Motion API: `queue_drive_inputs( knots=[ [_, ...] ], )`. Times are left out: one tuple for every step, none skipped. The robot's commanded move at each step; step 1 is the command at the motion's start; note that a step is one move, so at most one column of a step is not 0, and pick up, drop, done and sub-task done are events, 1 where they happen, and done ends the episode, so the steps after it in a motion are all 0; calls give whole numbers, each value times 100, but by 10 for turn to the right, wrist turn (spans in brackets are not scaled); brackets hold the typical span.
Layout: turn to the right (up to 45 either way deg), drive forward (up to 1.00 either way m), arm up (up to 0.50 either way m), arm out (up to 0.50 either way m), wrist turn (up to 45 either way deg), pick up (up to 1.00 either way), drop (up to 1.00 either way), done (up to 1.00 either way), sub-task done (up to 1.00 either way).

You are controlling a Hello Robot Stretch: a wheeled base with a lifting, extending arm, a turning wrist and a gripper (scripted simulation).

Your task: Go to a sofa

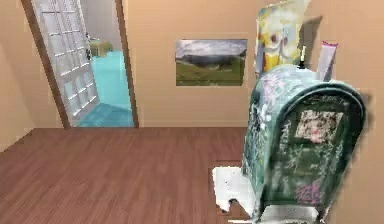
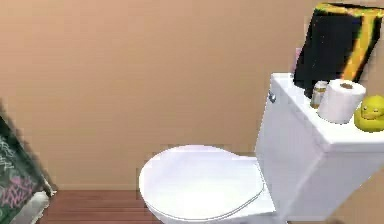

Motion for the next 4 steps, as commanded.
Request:
queue_drive_inputs(
  knots=[
    [-450,0,0,0,0,0,0,0,0],
    [-270,0,0,0,0,0,0,0,0],
    [0,45,0,0,0,0,0,0,0],
    [-90,0,0,0,0,0,0,0,0]
  ],
)
